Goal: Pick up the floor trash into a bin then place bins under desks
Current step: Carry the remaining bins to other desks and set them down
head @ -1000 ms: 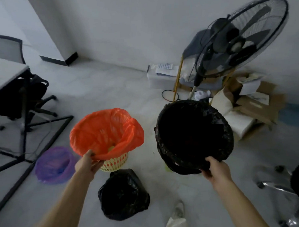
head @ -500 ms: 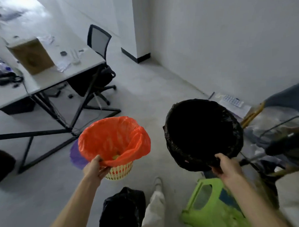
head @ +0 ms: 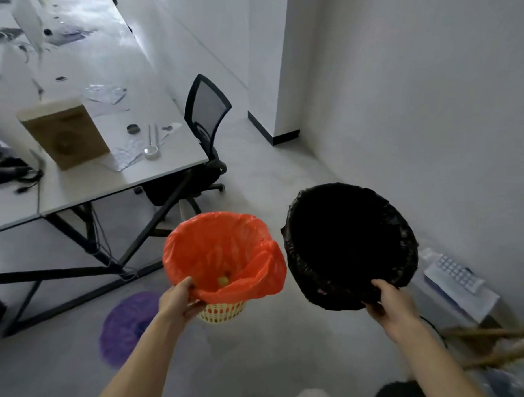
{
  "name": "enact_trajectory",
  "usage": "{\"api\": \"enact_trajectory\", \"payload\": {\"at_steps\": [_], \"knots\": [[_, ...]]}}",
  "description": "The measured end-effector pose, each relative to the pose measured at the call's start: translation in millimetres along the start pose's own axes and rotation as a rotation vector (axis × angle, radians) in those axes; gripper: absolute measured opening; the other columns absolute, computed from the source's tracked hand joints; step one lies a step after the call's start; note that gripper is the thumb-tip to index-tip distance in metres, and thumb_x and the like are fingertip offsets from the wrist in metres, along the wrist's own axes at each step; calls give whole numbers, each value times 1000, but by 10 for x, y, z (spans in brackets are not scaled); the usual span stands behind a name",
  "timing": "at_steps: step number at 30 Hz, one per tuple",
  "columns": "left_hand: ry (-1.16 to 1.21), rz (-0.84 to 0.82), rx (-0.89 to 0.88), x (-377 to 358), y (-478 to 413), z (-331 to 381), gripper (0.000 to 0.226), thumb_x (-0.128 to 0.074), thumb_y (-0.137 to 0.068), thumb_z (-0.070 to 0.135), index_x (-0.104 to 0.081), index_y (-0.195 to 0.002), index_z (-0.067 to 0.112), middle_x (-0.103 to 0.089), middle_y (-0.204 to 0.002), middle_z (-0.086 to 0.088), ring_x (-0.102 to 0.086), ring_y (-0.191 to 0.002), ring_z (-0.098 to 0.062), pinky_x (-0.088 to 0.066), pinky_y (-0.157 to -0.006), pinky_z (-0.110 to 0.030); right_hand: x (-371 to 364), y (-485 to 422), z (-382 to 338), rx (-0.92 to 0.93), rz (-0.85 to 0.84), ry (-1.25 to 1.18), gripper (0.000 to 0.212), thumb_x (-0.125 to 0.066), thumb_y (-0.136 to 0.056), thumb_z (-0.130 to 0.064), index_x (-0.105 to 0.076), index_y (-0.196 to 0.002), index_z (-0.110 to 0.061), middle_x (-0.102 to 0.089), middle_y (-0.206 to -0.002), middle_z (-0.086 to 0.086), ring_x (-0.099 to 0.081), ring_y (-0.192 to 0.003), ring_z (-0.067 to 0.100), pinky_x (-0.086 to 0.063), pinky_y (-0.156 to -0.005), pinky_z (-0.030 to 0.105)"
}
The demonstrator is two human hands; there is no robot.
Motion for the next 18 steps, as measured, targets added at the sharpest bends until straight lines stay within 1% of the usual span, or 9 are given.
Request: {"api": "enact_trajectory", "payload": {"at_steps": [4,7,9,10,11,12,14,16,18], "knots": [[29,88,54,-190,-302,195,28,-62,-93,15,-58,-113,-4,-67,-93,-24,-68,-80,-32,-58,-66,-42,-459,-664,-382,-24,-28,68,33,-59,-96,-11,-54,-128,-3,-61,-102,13,-62,-87,28,-51,-63,36],[124,169,82,-268,-572,293,33,-60,-95,16,-56,-120,-5,-66,-103,-25,-66,-85,-32,-57,-66,-45,-937,-1234,-672,-44,-80,146,33,-57,-97,-10,-52,-128,-1,-61,-98,13,-62,-84,28,-50,-61,36],[171,267,111,-291,-672,325,36,-60,-96,16,-55,-124,-6,-65,-106,-24,-65,-88,-32,-57,-68,-45,-1265,-1578,-882,-40,-107,217,33,-55,-98,-9,-50,-130,-1,-60,-96,12,-61,-85,29,-50,-61,36],[190,322,125,-286,-674,280,36,-61,-95,15,-54,-124,-5,-64,-104,-23,-64,-88,-32,-57,-71,-46,-1357,-1715,-915,-45,-116,245,33,-54,-99,-8,-50,-130,-1,-59,-96,12,-61,-86,30,-51,-61,36],[256,365,147,-357,-733,301,36,-62,-94,15,-55,-124,-4,-63,-100,-21,-64,-86,-33,-58,-72,-48,-1667,-1913,-1093,-54,-187,311,32,-53,-99,-8,-50,-130,-2,-59,-96,12,-61,-87,30,-51,-62,37],[266,381,157,-372,-691,288,38,-64,-92,15,-55,-125,-4,-62,-97,-20,-65,-84,-34,-59,-73,-49,-1713,-1951,-1110,-57,-195,326,31,-52,-100,-7,-49,-131,-2,-58,-95,11,-60,-86,30,-52,-63,37],[364,447,148,-369,-786,372,42,-66,-88,13,-56,-126,-1,-64,-104,-21,-67,-88,-36,-60,-74,-52,-2186,-2218,-1271,-61,-252,421,32,-51,-100,-6,-48,-132,-3,-57,-93,9,-59,-85,28,-53,-65,38],[469,512,183,-339,-869,350,39,-66,-85,11,-55,-121,1,-64,-114,-23,-67,-94,-37,-60,-75,-56,-2611,-2362,-1313,-75,-314,536,35,-49,-101,-6,-46,-136,-5,-56,-94,8,-59,-86,27,-55,-70,39],[561,554,234,-368,-980,211,34,-64,-85,10,-53,-117,2,-64,-112,-24,-67,-91,-35,-59,-78,-56,-3072,-2511,-1317,-79,-380,652,37,-48,-101,-7,-45,-138,-4,-56,-95,9,-59,-88,28,-56,-74,41]]}}
Point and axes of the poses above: each hand's wrist, its own y-axis away from the middle knuckle, its own x-axis out of the back of the hand, z = x × y, the point moved 9 cm from there along -y, towards the middle knuckle
